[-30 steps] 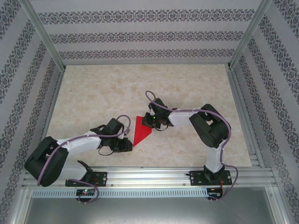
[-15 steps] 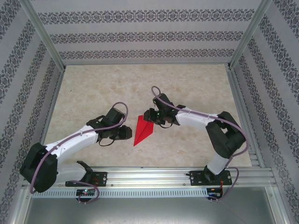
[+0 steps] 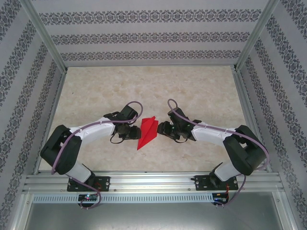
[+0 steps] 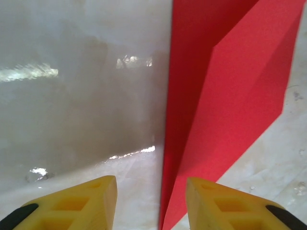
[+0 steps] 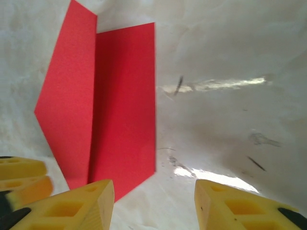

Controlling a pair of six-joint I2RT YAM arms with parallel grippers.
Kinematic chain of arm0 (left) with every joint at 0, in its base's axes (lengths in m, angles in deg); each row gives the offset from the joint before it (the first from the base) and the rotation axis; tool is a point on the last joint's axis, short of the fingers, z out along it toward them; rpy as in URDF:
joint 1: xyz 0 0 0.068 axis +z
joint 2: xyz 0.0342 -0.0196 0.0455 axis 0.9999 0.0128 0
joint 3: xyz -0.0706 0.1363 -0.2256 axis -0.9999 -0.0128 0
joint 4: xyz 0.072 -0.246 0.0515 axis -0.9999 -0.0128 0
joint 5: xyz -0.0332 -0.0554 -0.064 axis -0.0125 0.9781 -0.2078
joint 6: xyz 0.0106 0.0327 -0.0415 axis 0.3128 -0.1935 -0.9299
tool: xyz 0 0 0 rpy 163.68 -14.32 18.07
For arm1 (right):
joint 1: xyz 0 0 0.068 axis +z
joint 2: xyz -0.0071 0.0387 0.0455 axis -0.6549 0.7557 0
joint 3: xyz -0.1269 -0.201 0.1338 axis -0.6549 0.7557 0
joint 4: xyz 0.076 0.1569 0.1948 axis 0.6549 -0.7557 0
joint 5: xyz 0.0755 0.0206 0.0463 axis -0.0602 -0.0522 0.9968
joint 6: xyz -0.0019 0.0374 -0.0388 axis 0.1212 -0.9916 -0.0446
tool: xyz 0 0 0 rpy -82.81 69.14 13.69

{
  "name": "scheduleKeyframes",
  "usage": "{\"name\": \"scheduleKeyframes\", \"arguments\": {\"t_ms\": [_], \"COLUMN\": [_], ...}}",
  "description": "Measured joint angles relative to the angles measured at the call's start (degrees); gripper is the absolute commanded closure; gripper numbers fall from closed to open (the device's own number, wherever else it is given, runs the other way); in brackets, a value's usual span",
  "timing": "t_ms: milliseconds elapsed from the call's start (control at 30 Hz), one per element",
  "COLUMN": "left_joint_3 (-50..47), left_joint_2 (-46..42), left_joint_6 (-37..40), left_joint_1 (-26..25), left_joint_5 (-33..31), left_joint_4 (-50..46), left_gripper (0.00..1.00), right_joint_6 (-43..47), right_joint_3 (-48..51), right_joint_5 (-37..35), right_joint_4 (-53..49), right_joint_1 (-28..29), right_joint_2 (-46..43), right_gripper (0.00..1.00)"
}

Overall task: Fold a paper plane with a square sheet of paper (pick it up from the middle)
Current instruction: Fourth fold the wing at the center of the table, then turn over the paper at the center of the table.

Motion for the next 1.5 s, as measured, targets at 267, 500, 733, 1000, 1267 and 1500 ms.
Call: {"name": "scheduleKeyframes", "arguments": {"t_ms": [267, 500, 733, 1000, 1267, 1500], "left_joint_3": [0.9, 1.2, 1.2, 1.3, 1.3, 1.3], "left_joint_2": [2.4, 3.9, 4.9, 4.9, 5.2, 5.2], "left_joint_6": [0.2, 0.2, 0.2, 0.9, 1.3, 1.3], "left_joint_1": [0.0, 0.0, 0.0, 0.0, 0.0, 0.0], "left_joint_5": [1.1, 1.8, 2.6, 2.7, 2.7, 2.5], "left_joint_4": [0.0, 0.4, 0.4, 0.4, 0.4, 0.4], "left_gripper": [0.61, 0.63, 0.65, 0.65, 0.67, 0.70], "right_joint_6": [-2.7, -3.8, -5.3, -6.0, -6.1, -6.7], "right_joint_3": [-0.2, -0.9, -0.7, -0.7, -0.7, -0.7], "right_joint_5": [1.3, 1.3, 0.9, 0.3, 0.0, 0.0], "right_joint_4": [4.8, 6.1, 9.0, 9.6, 10.3, 10.4], "right_joint_1": [0.9, 2.3, 2.3, 2.6, 3.0, 3.0], "right_joint_2": [3.8, 4.8, 5.9, 8.5, 8.9, 9.0], "right_gripper": [0.52, 0.55, 0.59, 0.60, 0.61, 0.62]}}
